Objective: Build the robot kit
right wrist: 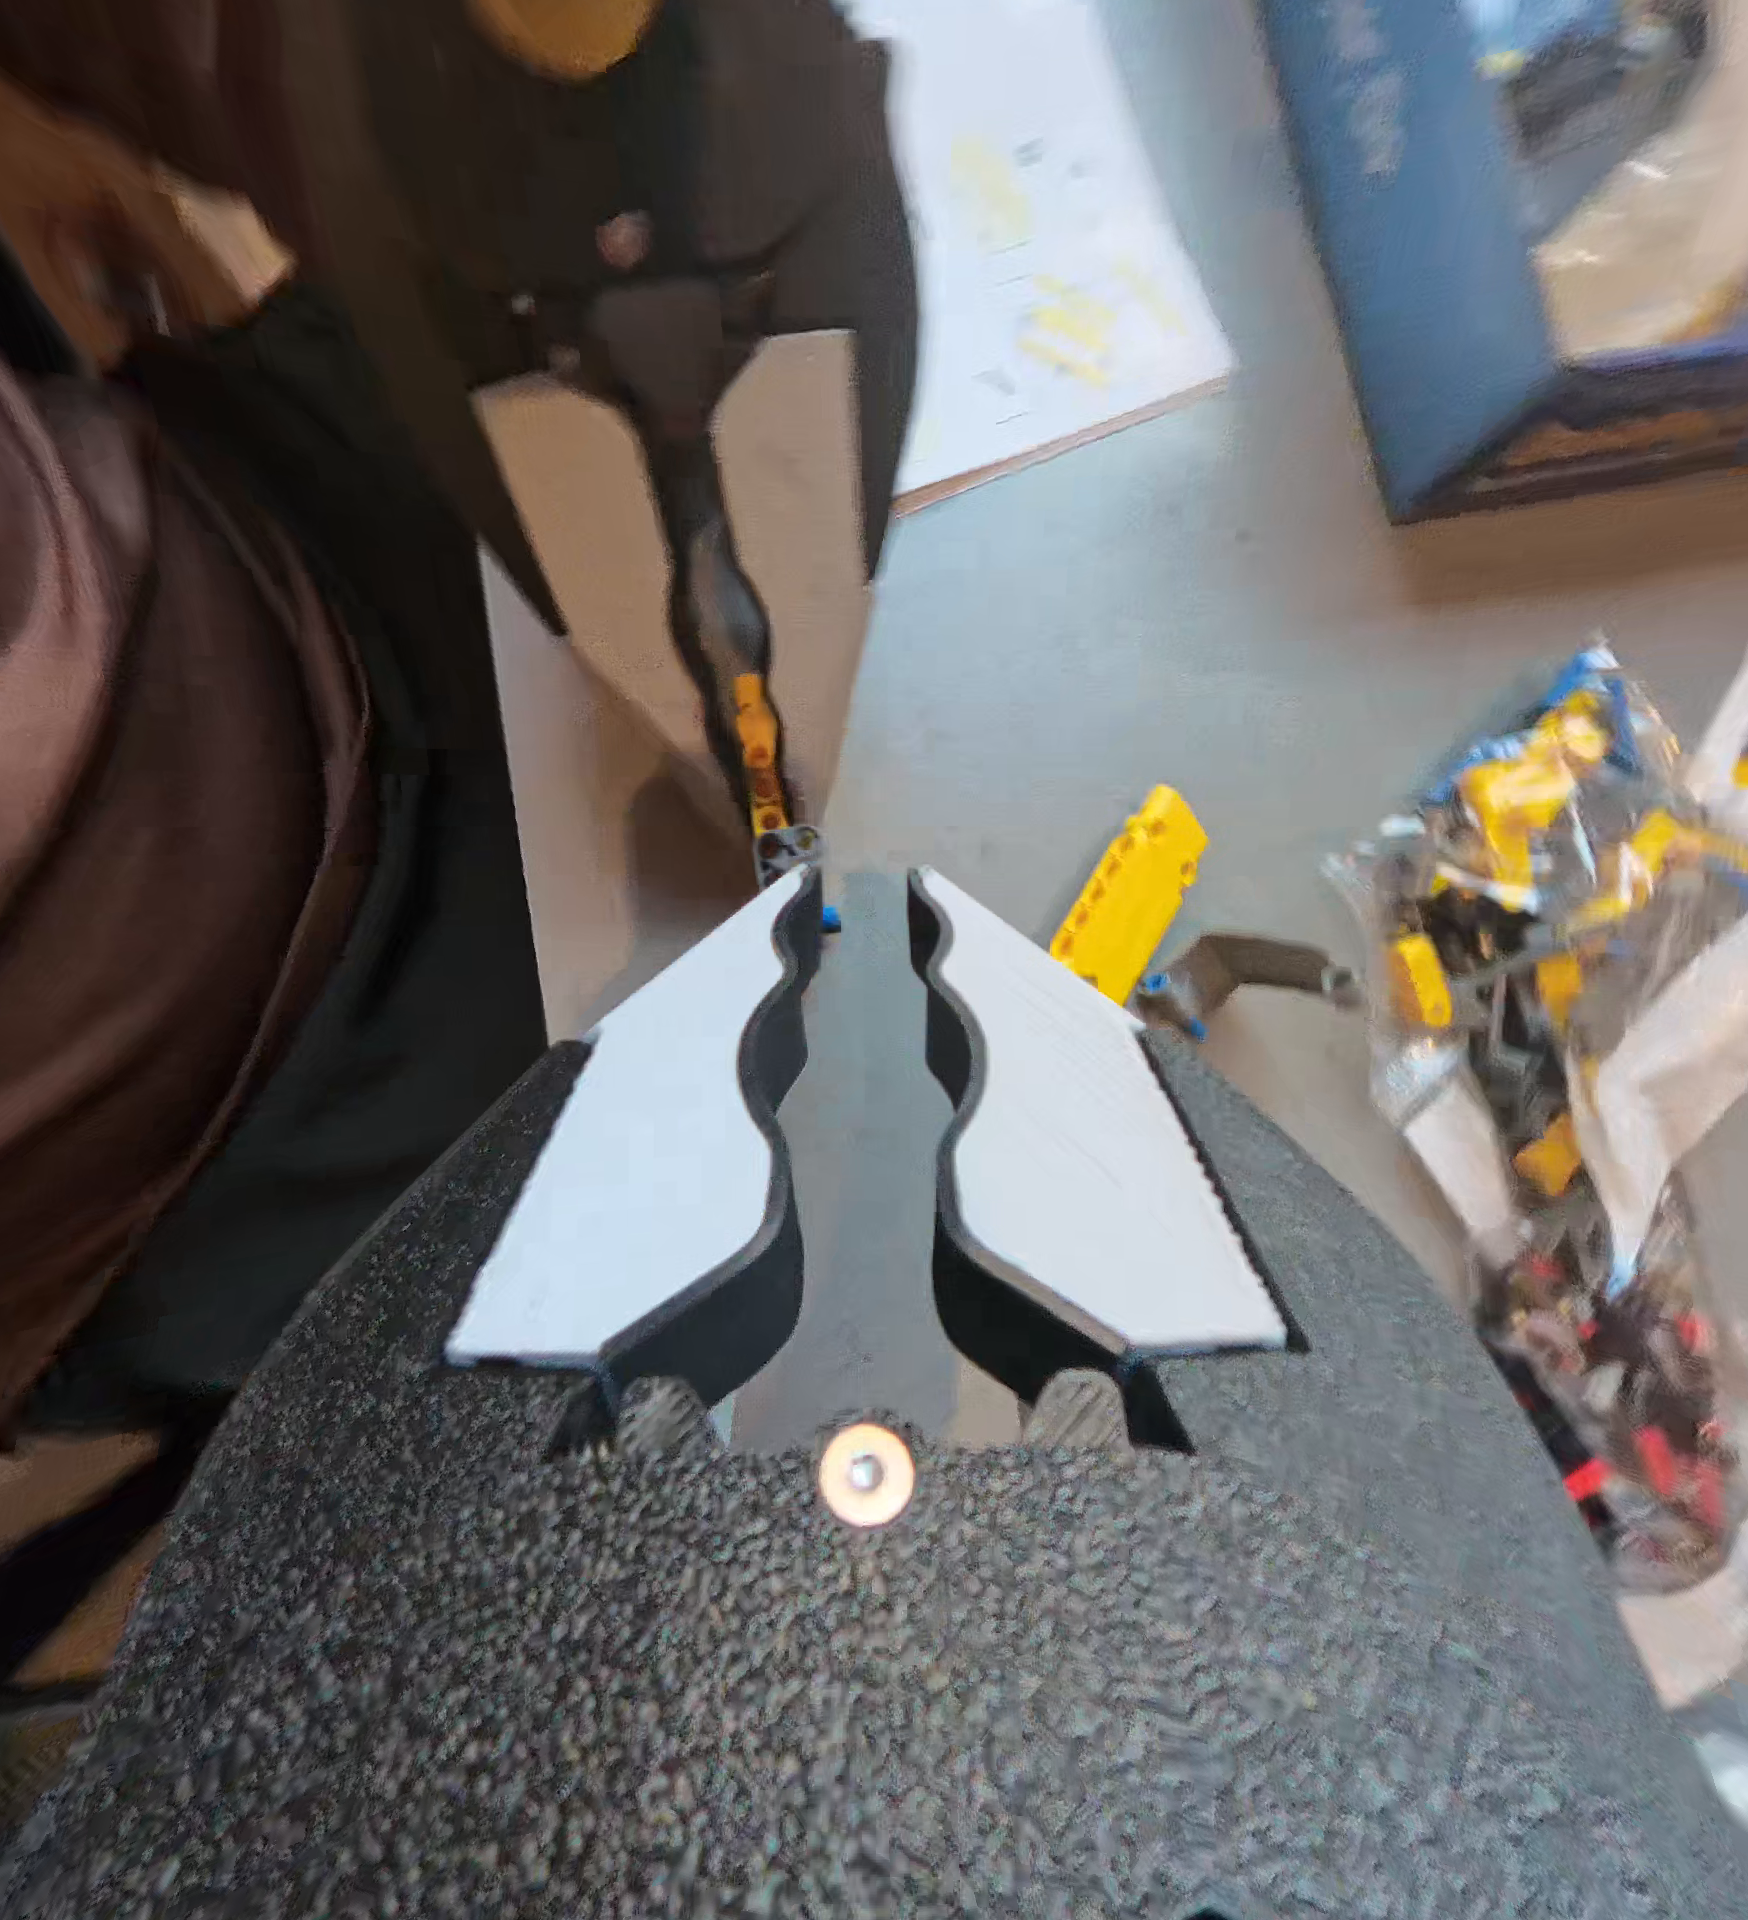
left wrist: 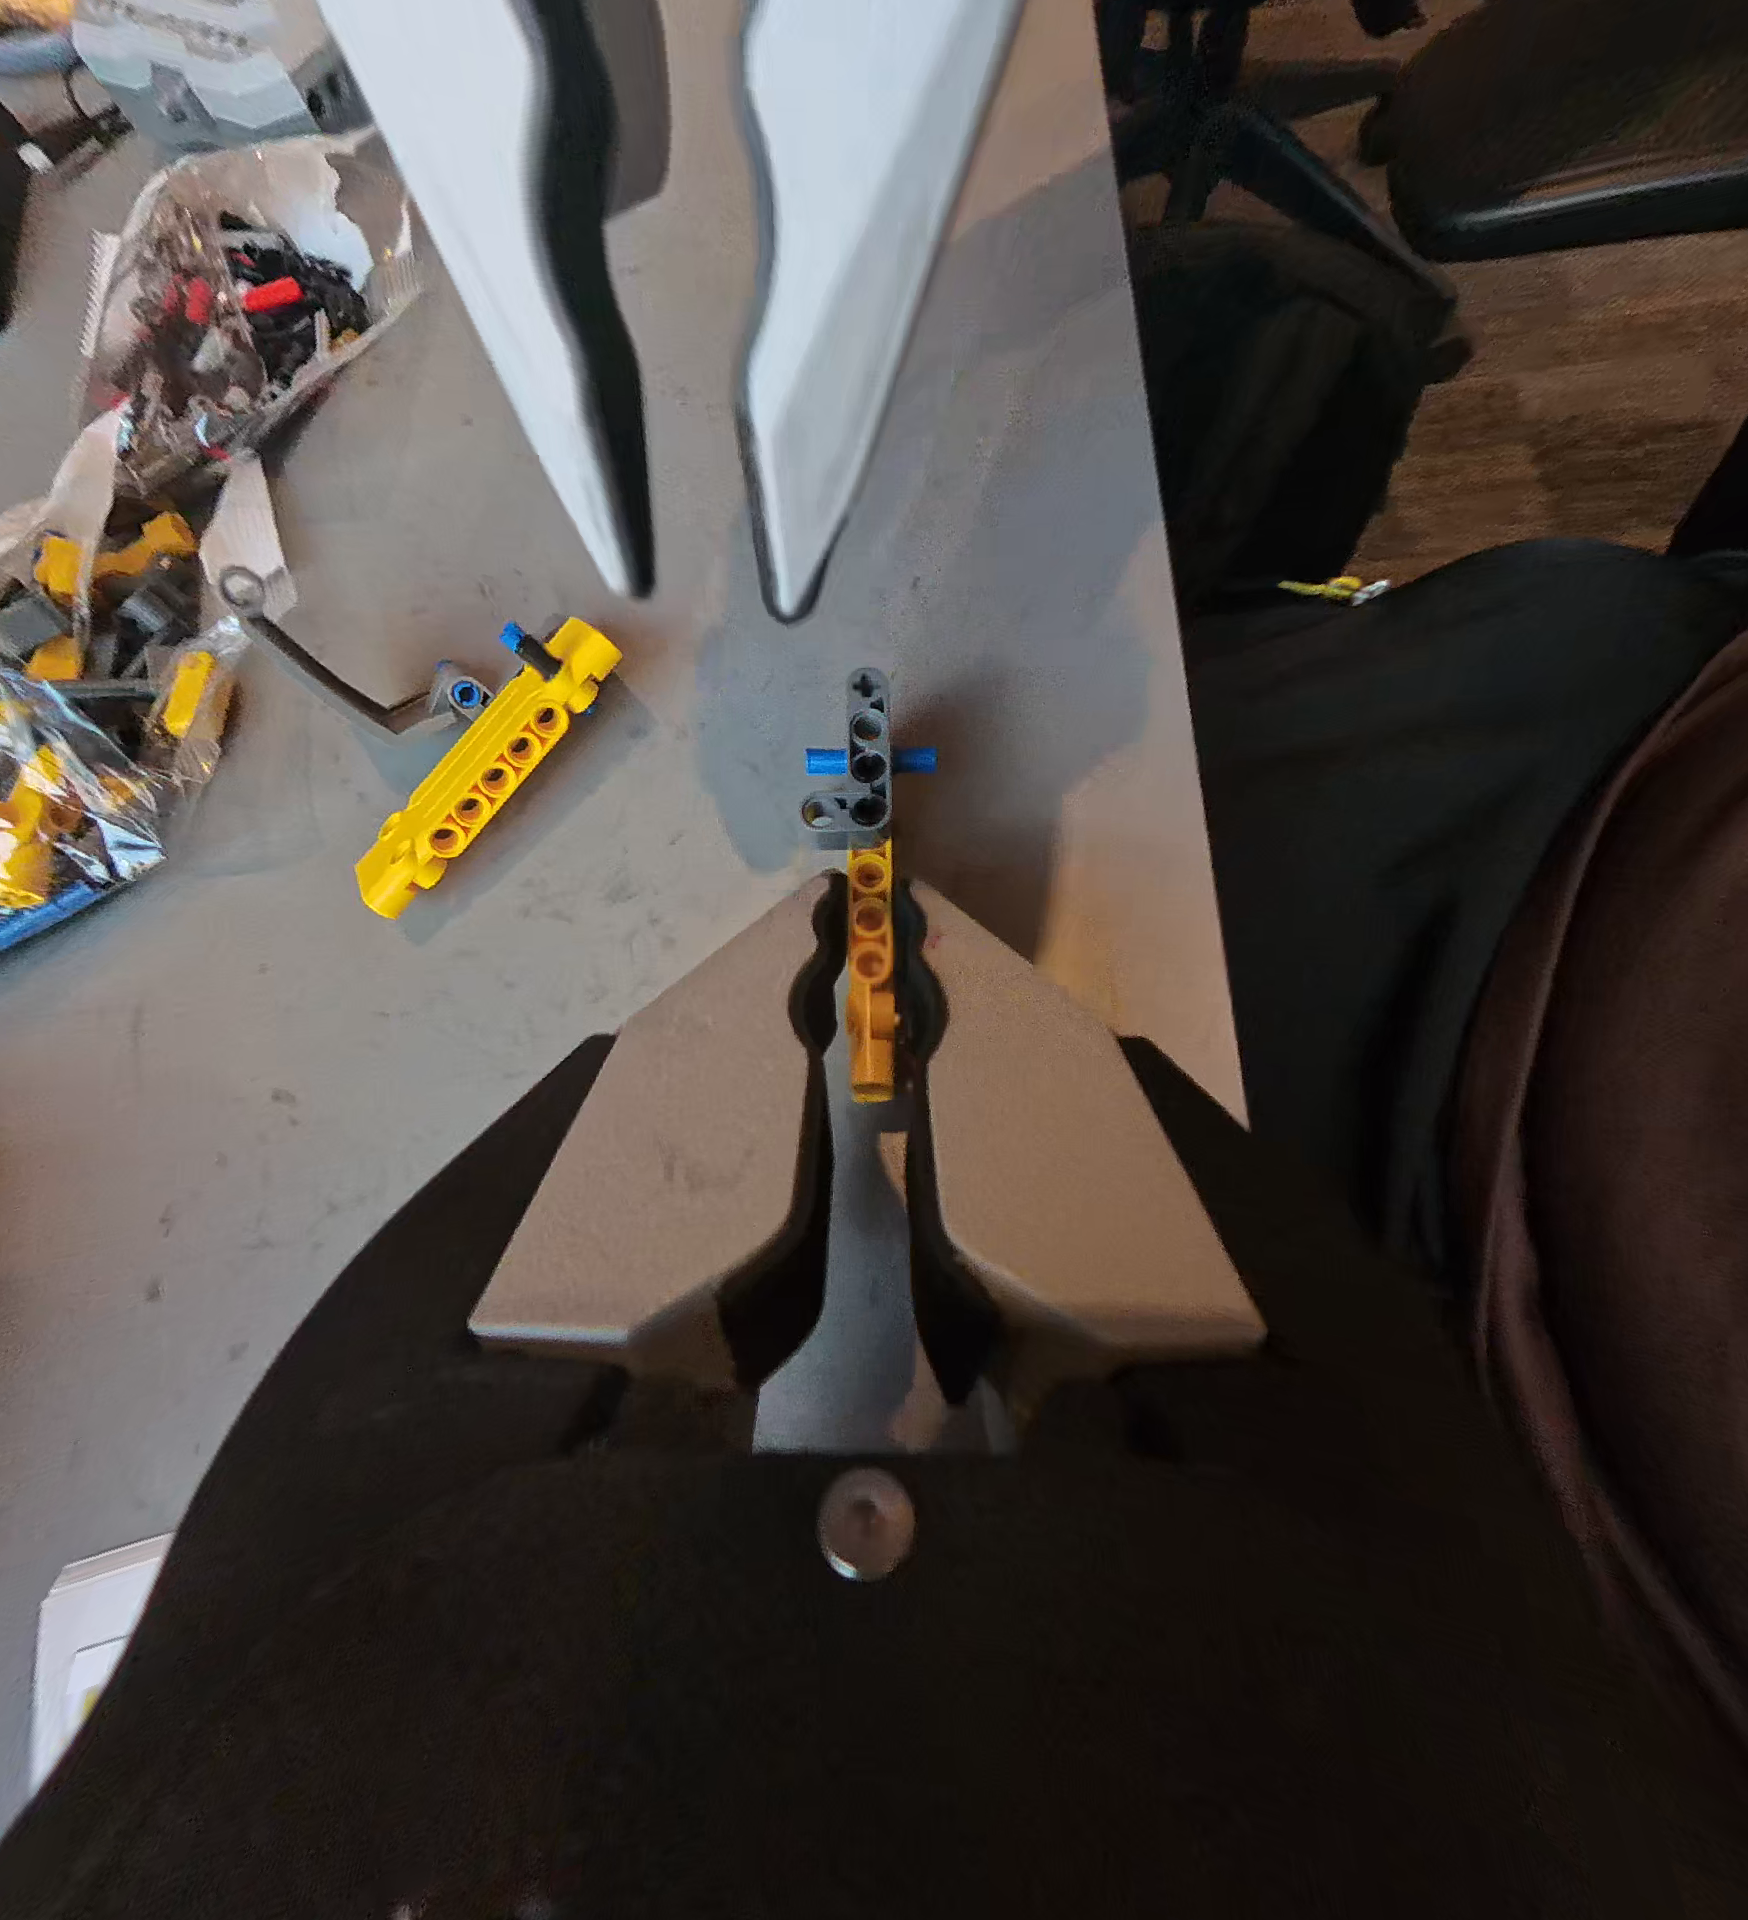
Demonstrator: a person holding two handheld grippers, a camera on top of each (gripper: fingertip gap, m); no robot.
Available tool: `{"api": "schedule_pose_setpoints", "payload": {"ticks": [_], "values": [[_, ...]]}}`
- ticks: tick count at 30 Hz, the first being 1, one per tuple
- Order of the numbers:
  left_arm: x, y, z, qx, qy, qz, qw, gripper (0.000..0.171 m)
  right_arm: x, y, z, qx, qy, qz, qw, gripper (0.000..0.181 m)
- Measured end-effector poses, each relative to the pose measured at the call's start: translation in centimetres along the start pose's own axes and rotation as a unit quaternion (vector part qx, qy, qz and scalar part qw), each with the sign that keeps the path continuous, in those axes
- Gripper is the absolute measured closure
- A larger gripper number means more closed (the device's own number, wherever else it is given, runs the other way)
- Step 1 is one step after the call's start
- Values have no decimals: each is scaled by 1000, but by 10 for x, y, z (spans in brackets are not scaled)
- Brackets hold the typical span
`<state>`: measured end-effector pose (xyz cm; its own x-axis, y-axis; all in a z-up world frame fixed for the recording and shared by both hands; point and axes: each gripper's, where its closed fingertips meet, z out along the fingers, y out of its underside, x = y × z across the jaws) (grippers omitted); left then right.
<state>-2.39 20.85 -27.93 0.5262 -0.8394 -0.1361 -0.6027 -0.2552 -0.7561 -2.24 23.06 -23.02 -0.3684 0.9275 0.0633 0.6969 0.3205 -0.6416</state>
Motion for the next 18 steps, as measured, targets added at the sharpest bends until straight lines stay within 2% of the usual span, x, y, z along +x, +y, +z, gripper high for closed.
{"api": "schedule_pose_setpoints", "payload": {"ticks": [3,6,9,12,15,18], "values": [[-3,-2,0,1,-44,46,998,168,-5,12,-5,49,-33,92,994,157],[-10,-16,-7,42,-124,122,984,167,-14,26,0,74,-41,105,991,150],[-19,-36,-23,89,-230,215,945,167,-13,31,5,91,-8,95,991,146],[-24,-46,-34,98,-310,294,899,167,-22,18,-2,166,-63,150,972,138],[-20,-53,-37,89,-351,346,866,167,-16,11,-13,211,-90,188,955,126],[-15,-58,-38,89,-368,374,846,167,-9,2,-23,245,-75,171,951,125]]}}
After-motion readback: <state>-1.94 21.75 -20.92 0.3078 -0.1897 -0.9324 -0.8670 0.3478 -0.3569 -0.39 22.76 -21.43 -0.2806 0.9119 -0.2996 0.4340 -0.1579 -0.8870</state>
